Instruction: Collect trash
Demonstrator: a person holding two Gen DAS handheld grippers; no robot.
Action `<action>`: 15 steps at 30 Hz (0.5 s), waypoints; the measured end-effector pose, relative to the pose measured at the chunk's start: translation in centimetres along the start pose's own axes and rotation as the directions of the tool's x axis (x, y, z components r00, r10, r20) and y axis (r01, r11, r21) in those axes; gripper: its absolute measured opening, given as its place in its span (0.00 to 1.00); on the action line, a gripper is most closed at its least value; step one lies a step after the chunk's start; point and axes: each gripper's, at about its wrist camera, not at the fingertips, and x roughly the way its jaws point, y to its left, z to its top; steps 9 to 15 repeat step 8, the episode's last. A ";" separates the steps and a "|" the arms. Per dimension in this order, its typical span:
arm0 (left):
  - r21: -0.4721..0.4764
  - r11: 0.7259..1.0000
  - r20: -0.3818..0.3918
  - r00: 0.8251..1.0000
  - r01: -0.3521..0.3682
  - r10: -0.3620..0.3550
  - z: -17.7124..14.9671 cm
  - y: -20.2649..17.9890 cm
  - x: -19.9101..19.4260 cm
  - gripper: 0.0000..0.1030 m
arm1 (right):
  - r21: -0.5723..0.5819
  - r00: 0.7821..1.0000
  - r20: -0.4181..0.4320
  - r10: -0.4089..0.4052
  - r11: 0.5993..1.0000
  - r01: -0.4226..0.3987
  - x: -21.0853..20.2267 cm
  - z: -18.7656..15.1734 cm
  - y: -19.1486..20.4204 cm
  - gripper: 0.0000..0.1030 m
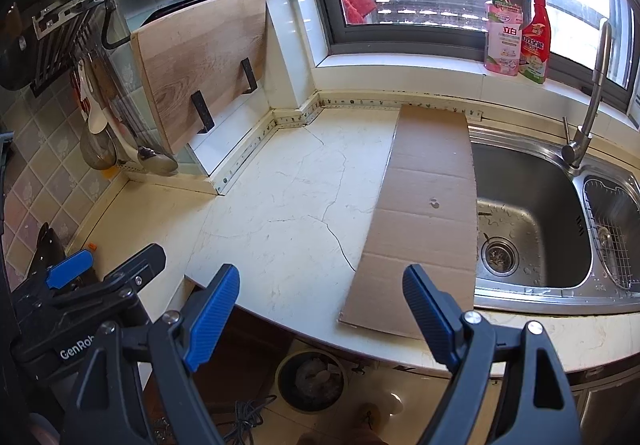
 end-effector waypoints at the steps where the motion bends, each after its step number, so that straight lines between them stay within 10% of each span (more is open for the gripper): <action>1: 0.000 1.000 -0.002 1.000 -0.003 0.003 0.0 0.1 0.0 0.99 | 0.000 1.000 -0.003 0.001 1.000 -0.001 0.1 0.0 0.0 0.82; 15: -0.006 1.000 -0.018 1.000 -0.011 0.011 -0.3 0.4 0.2 0.99 | -0.002 1.000 -0.019 0.004 1.000 -0.004 0.3 -0.3 0.4 0.82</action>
